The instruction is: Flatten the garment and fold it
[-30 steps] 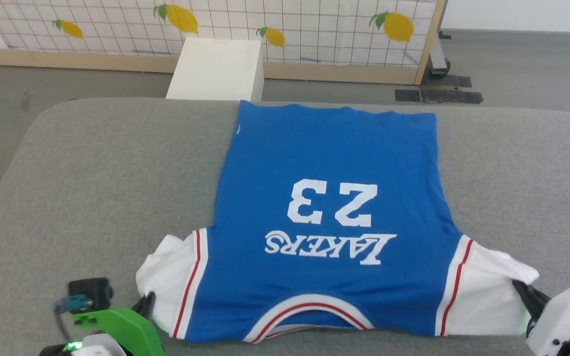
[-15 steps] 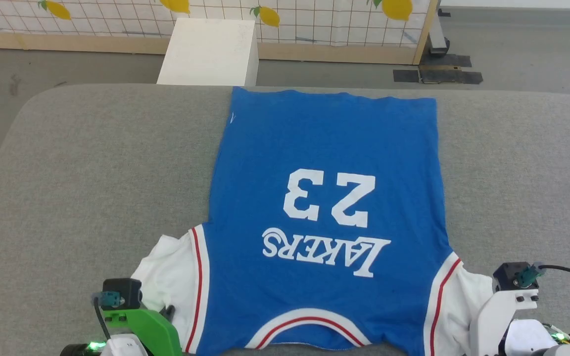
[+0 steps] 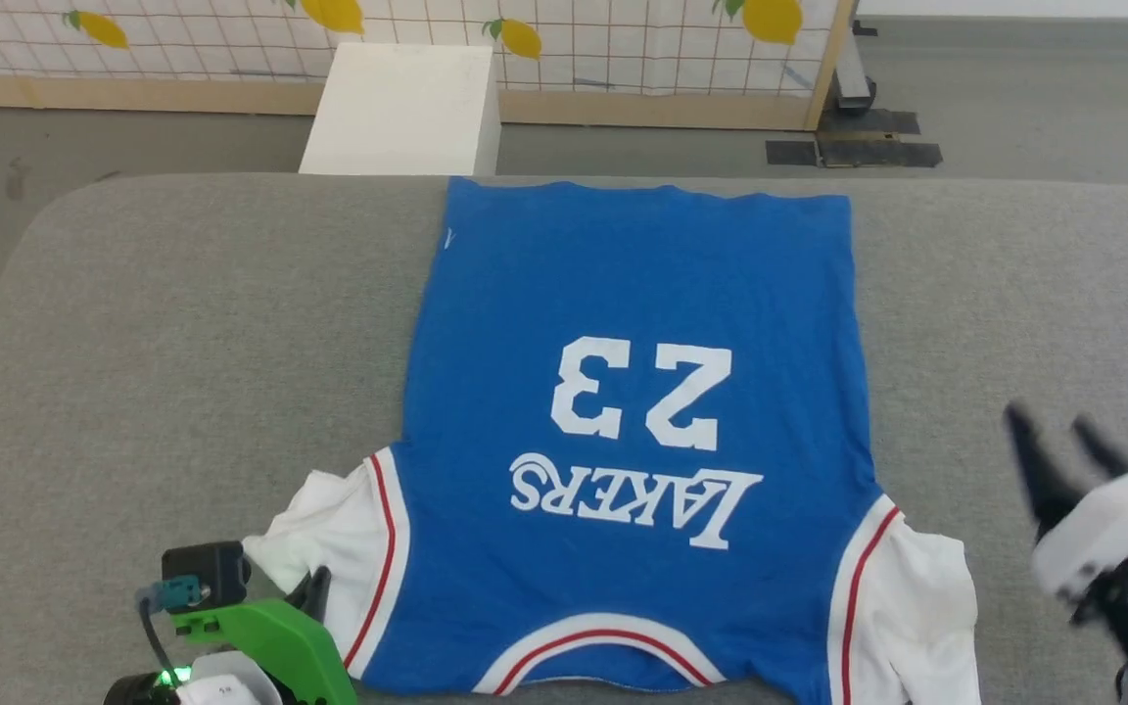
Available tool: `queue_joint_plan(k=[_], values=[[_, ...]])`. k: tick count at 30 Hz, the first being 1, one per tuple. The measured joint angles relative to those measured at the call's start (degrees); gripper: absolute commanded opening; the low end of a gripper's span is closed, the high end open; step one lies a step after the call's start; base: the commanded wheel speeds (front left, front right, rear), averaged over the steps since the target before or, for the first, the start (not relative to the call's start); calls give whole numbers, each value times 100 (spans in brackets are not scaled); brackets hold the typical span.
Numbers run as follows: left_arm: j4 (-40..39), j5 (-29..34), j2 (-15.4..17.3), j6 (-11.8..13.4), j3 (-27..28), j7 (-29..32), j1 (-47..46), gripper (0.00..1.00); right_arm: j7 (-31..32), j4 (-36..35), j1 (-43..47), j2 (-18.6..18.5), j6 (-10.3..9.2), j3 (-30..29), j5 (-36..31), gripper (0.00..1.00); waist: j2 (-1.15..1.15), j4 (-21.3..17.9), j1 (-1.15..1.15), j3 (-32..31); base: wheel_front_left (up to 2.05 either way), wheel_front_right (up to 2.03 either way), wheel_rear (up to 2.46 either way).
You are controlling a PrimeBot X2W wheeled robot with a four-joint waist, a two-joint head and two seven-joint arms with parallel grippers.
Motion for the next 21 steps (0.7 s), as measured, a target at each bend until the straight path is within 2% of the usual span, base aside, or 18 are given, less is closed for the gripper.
queue_joint_plan(k=[5, 8, 16, 21], values=[[-368, -48, -21, 81, 88, -104, 65, 0, -230, 188, -927, 5, 0, -107, 119, 100, 0, -45, 0, 195, 0, 0, 0], [-677, -55, -18, 90, 140, -129, 65, 0, -205, 508, -1704, 9, 0, -118, -271, 100, 0, -50, 0, 408, 0, 0, 0], [-1207, -52, 16, 76, 85, -110, -77, 0, 441, 1482, -3990, -190, 0, -223, -1418, 100, 0, 80, 0, 1278, 0, 0, 0], [-1478, -51, 22, 23, 68, -205, -158, 0, 1079, 2059, -4965, -320, 0, -286, -2169, 100, 0, 252, 1, 1894, 0, 0, 0]])
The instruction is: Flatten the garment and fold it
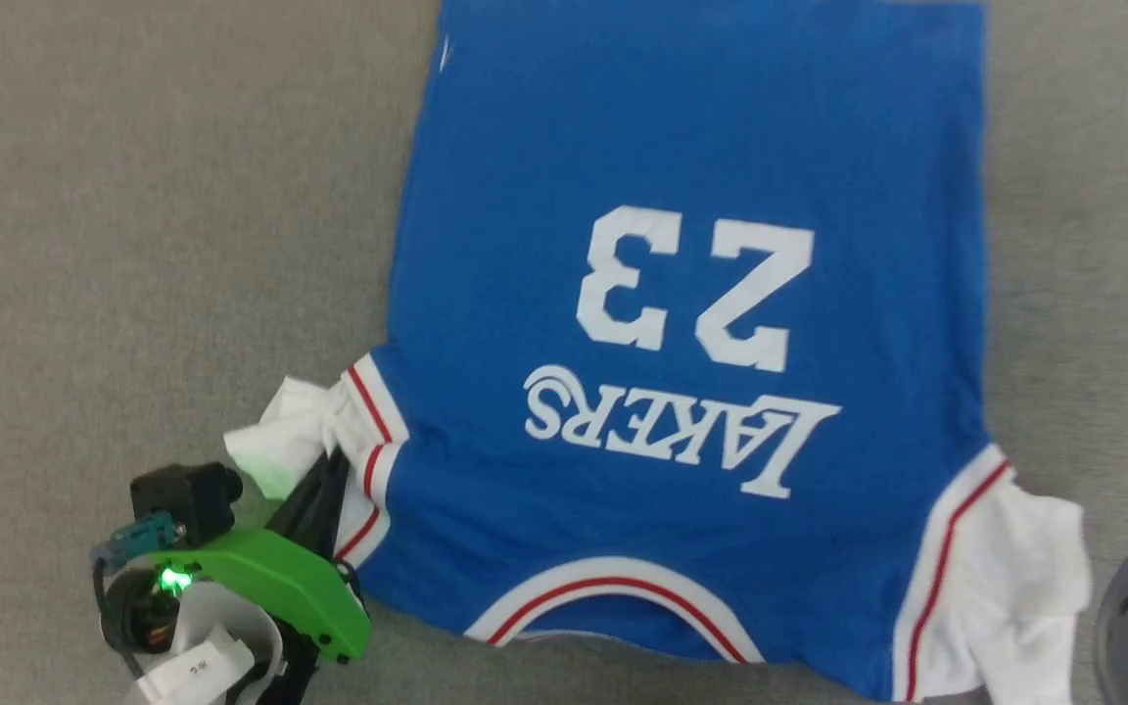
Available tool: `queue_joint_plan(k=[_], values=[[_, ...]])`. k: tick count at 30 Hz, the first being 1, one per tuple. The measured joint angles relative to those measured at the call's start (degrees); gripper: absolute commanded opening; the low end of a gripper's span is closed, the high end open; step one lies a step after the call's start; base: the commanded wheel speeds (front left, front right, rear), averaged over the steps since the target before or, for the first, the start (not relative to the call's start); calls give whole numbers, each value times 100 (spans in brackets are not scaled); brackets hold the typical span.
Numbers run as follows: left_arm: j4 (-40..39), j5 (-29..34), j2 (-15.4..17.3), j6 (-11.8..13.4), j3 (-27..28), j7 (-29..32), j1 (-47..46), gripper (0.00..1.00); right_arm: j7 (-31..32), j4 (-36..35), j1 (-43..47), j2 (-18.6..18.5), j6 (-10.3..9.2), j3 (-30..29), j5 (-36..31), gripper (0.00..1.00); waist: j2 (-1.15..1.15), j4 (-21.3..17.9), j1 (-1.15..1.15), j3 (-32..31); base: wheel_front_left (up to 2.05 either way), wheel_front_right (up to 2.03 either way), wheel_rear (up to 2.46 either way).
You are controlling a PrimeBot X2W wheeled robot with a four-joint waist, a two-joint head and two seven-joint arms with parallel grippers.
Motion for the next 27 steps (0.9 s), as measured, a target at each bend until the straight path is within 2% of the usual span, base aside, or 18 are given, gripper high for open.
queue_joint_plan(k=[6, 19, 20, 22, 25, 27], values=[[-558, -1, 31, -53, 12, -138, -13, 0, 1022, 476, -690, -212, 1, 74, -809, 100, 0, 249, 0, 723, 0, 0, 0], [-1407, -5, 55, -148, -30, -307, 15, 0, 1543, 653, -1327, -394, -1, 467, -1010, 100, 0, 636, 0, 1847, 0, 0, 0], [-1425, -4, 55, -148, -34, -312, 14, 0, 1589, 650, -1367, -398, -1, 461, -994, 36, 0, 650, 0, 1878, 0, 0, 0], [-1444, -1, 54, -149, -44, -336, 14, 0, 1670, 648, -1415, -415, -1, 465, -933, 0, 0, 671, 0, 1896, 0, 0, 0], [-1402, 0, 55, -148, -58, -335, 7, 0, 1759, 647, -1396, -414, -1, 527, -817, 0, 0, 676, 0, 1824, 0, 0, 0], [-1223, 5, 58, -145, -79, -307, -32, 0, 1683, 586, -1166, -542, 0, 694, -487, 0, 0, 654, 0, 1610, 0, 0, 0]])
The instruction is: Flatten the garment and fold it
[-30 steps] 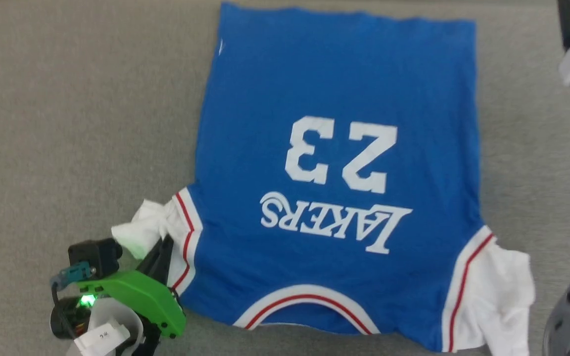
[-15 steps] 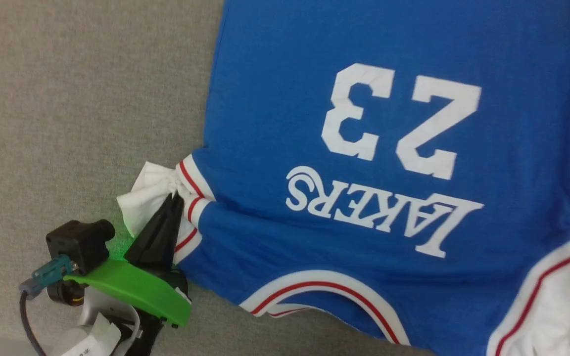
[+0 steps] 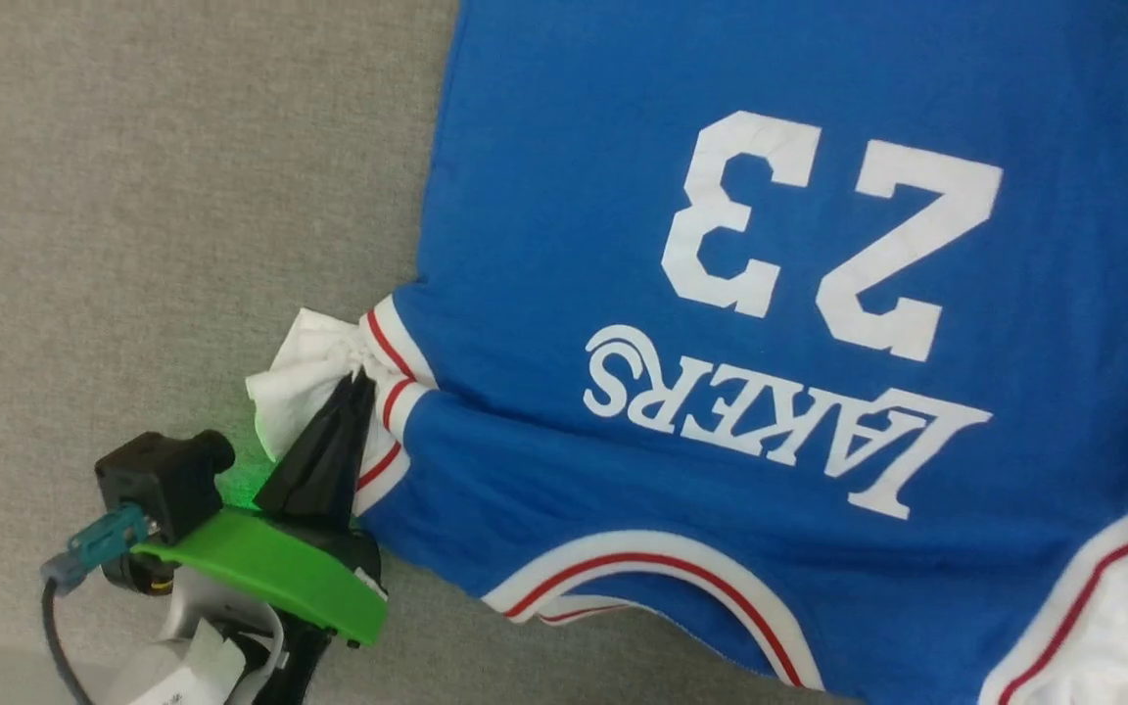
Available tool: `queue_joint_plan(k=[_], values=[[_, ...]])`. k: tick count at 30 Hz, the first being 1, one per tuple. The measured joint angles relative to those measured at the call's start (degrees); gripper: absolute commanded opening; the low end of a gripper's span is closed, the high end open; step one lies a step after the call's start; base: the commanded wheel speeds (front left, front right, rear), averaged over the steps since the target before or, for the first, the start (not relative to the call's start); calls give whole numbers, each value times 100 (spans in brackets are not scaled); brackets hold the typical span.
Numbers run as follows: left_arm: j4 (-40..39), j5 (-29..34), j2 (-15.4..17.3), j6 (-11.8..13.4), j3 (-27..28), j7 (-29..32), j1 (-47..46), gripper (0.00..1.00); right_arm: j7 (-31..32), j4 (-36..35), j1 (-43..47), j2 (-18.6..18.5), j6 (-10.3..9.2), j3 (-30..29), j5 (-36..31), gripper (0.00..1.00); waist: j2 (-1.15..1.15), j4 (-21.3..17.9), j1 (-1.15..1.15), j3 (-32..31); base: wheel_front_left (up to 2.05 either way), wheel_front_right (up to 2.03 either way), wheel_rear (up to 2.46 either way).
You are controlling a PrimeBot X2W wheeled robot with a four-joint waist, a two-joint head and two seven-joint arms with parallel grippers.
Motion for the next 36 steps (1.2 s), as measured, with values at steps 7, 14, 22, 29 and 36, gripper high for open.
queue_joint_plan(k=[7, 14, 22, 29, 36], values=[[486, 7, 74, 135, 10, 218, 36, 0, -188, -967, 1108, -636, 0, 243, 1027, 0, 0, -141, 0, -685, 0, 0, 0], [838, 5, 147, 404, 52, 381, 426, 0, 52, -2308, 3561, -872, 0, -115, 1926, 0, 0, -450, 0, -1555, 0, 0, 0], [1020, -12, 151, 510, 56, 417, 719, 0, 68, -3039, 6030, 79, 0, -282, 2330, 0, 0, -883, 0, -2352, 0, 0, 0], [1171, -54, 140, 528, 8, 466, 769, 0, 216, -2795, 7035, 651, 0, 261, 2528, 0, 0, -1236, 0, -2747, 0, 0, 0], [1294, -68, 111, 530, 8, 452, 766, 0, -896, -2922, 6925, 753, 0, -13, 2981, 100, 0, -1342, -1, -2971, 0, 0, 0]])
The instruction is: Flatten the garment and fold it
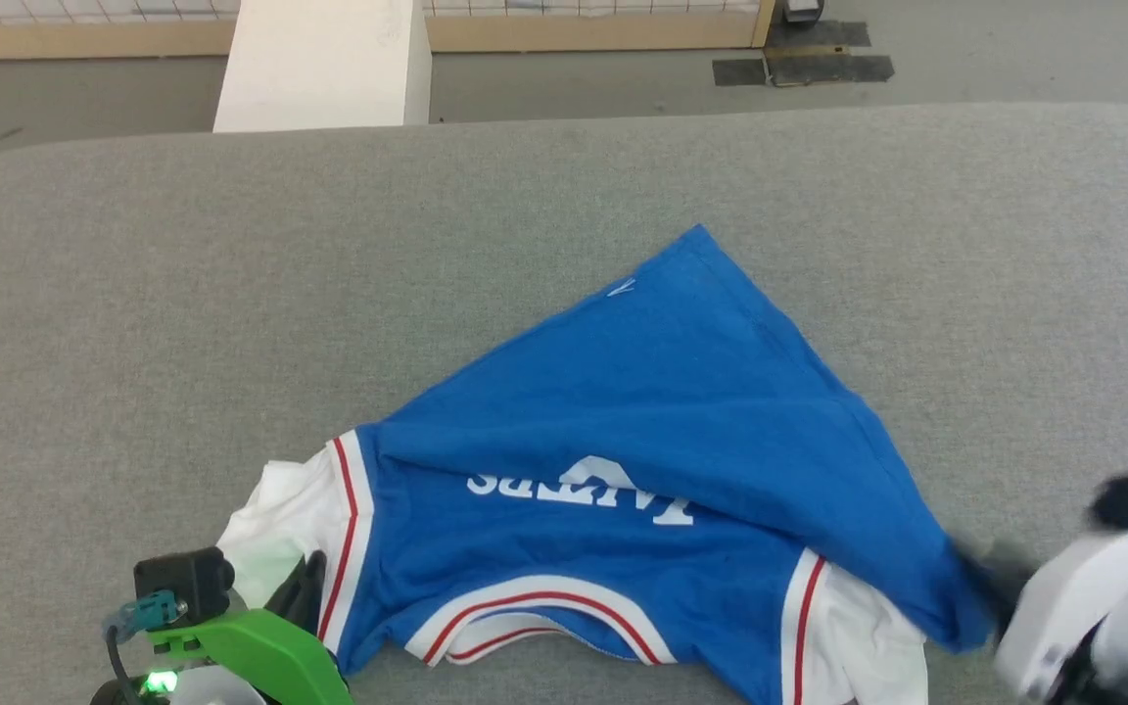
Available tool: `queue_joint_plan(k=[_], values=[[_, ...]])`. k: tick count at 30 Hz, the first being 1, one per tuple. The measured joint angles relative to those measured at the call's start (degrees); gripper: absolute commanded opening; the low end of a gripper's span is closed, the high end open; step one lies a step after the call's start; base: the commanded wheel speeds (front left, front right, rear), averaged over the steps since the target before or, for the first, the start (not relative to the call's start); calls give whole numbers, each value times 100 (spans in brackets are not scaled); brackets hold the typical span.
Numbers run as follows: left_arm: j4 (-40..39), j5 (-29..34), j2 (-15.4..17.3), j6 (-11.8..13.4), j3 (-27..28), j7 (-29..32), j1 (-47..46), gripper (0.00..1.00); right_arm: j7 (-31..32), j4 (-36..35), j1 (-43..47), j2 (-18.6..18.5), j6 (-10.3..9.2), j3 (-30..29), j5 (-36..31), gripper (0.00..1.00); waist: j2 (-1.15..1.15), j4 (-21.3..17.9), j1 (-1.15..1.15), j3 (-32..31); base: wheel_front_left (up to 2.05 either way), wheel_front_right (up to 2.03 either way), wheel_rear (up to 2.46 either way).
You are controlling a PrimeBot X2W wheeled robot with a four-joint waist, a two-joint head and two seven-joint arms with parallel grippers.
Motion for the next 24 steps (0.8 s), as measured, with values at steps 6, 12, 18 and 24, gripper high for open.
queue_joint_plan(k=[6, 12, 18, 24], values=[[-3, -1, -7, 22, -1, -40, 0, 0, -1494, -249, -1276, -38, 0, -254, 325, 100, 0, 98, 0, -45, 0, 0, 0], [-98, 2, 11, -9, -38, -43, -82, 0, -1522, 380, -2671, -76, 0, 336, -108, 100, 0, 238, 0, 169, 0, 0, 0], [-148, 11, 0, -154, -172, -49, -517, 0, -557, 2068, -4443, -220, 1, 1060, -1140, 100, 0, 543, 0, 658, 0, 0, 0], [-93, 10, -43, -227, -211, -120, -694, 0, 513, 3340, -5495, -299, 0, 1459, -1736, 100, 0, 889, 0, 1108, 0, 0, 0]])
